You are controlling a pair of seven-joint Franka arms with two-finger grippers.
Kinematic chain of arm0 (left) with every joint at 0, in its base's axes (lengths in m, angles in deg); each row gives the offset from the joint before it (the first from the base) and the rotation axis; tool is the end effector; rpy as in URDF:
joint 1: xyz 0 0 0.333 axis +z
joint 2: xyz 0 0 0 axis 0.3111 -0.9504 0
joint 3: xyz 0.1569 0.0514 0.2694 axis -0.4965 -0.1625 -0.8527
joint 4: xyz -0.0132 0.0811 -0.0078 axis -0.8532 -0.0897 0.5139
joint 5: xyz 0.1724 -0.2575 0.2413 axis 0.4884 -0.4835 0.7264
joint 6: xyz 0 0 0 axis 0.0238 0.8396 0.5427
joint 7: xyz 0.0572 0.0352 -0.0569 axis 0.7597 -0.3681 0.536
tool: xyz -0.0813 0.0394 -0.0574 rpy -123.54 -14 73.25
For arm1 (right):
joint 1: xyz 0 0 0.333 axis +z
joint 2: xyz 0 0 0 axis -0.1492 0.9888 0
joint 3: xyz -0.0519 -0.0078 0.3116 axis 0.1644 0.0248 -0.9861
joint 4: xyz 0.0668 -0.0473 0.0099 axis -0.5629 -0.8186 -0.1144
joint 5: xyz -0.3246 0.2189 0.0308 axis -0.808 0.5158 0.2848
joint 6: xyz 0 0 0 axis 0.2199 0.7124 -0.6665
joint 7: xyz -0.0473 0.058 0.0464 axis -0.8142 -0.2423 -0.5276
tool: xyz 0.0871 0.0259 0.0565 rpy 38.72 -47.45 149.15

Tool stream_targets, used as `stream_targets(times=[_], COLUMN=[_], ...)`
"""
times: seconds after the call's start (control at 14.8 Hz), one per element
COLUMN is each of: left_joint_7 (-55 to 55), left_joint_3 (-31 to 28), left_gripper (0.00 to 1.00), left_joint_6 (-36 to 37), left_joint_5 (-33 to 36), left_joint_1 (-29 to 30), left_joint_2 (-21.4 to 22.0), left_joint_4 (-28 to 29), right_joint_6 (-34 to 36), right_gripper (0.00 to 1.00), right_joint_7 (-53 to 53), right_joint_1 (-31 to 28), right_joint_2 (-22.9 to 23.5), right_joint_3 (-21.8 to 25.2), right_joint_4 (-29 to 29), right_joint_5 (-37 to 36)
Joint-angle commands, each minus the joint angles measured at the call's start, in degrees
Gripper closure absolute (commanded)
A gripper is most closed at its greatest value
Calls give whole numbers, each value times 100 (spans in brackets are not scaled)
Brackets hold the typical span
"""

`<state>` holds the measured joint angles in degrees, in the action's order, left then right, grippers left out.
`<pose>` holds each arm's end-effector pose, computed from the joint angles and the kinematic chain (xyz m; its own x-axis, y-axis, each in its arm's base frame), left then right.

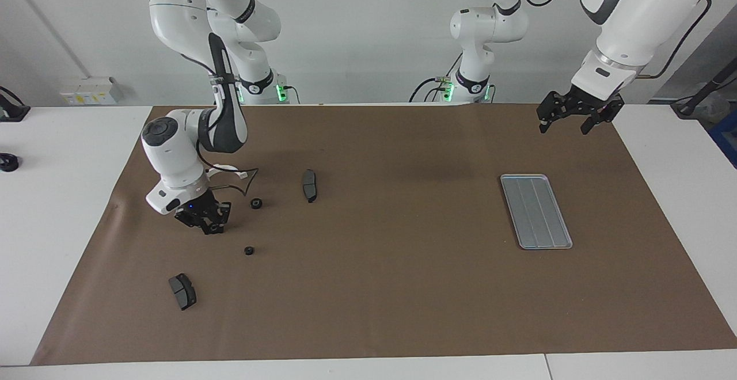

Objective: Pick bearing gear from pile to tray
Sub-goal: 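Close the right gripper on the black bearing and lift it, then carry the bearing with the right gripper toward the table center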

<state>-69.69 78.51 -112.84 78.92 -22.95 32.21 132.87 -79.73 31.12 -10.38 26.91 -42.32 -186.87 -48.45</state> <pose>0.5519 -0.0367 0.5987 0.9929 -0.1173 -0.0185 -0.1171 -0.9931 0.0103 0.5953 -0.0313 0.2896 0.9834 0.0771 0.1644 0.0775 -0.9970 0.0041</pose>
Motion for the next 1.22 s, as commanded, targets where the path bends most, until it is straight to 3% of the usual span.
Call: stream_targets(times=[0.0, 0.27, 0.54, 0.81, 1.15], left_joint_7=[-20, -20, -20, -20, -20], left_joint_3=[23, 23, 23, 23, 23], left_gripper=[0, 0, 0, 0, 0], left_joint_6=[-115, -115, -115, -115, -115], left_joint_5=[104, 104, 104, 104, 104], left_joint_1=[51, 51, 51, 51, 51], left_joint_2=[139, 139, 139, 139, 139], left_joint_4=[172, 172, 172, 172, 172], right_joint_6=[341, 1695, 1821, 1908, 2041], right_gripper=[100, 100, 100, 100, 100], right_joint_7=[-505, -2069, -3328, -4444, -5868], right_joint_1=[56, 784, 1725, 2604, 3448], right_joint_2=[-212, -240, 32, 813, 2123], right_joint_3=[-90, -135, -135, -126, -126], right_joint_4=[244, 1412, 2222, 3215, 4402], right_joint_5=[159, 98, -148, -236, -1123])
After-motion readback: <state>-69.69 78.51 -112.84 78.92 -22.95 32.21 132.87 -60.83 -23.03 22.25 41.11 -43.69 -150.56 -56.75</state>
